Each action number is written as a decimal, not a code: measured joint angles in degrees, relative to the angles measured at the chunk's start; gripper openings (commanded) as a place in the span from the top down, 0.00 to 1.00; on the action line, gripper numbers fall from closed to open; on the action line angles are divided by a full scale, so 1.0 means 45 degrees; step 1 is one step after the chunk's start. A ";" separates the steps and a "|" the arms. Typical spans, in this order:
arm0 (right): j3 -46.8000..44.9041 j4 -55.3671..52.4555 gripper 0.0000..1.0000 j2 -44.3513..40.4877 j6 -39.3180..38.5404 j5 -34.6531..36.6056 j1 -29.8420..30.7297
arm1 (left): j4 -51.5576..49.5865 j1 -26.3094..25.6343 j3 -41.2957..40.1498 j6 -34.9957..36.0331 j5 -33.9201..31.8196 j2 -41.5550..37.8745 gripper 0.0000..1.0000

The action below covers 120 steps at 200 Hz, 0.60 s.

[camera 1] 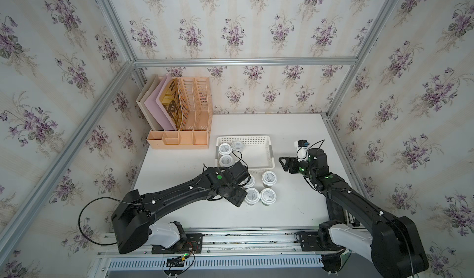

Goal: Put the yogurt in the basket
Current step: Pick up the yogurt from the center of the board.

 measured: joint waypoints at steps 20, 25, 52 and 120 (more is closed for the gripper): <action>0.0000 0.0000 0.22 0.0005 0.0000 0.0000 0.0010 | 0.0010 -0.0058 0.0019 -0.0029 0.0039 0.0160 0.18; 0.0000 0.0000 0.22 0.0005 0.0000 0.0000 0.0010 | 0.0019 -0.0073 0.0024 -0.0029 0.0039 0.0189 0.18; 0.0000 0.0000 0.22 0.0005 0.0000 0.0000 0.0010 | 0.0049 -0.0092 0.0029 -0.0087 0.0039 0.0321 0.18; 0.0000 -0.0005 0.22 -0.0024 0.0000 0.0000 0.0019 | 0.0131 -0.0092 -0.0058 -0.0214 -0.0097 0.0811 0.18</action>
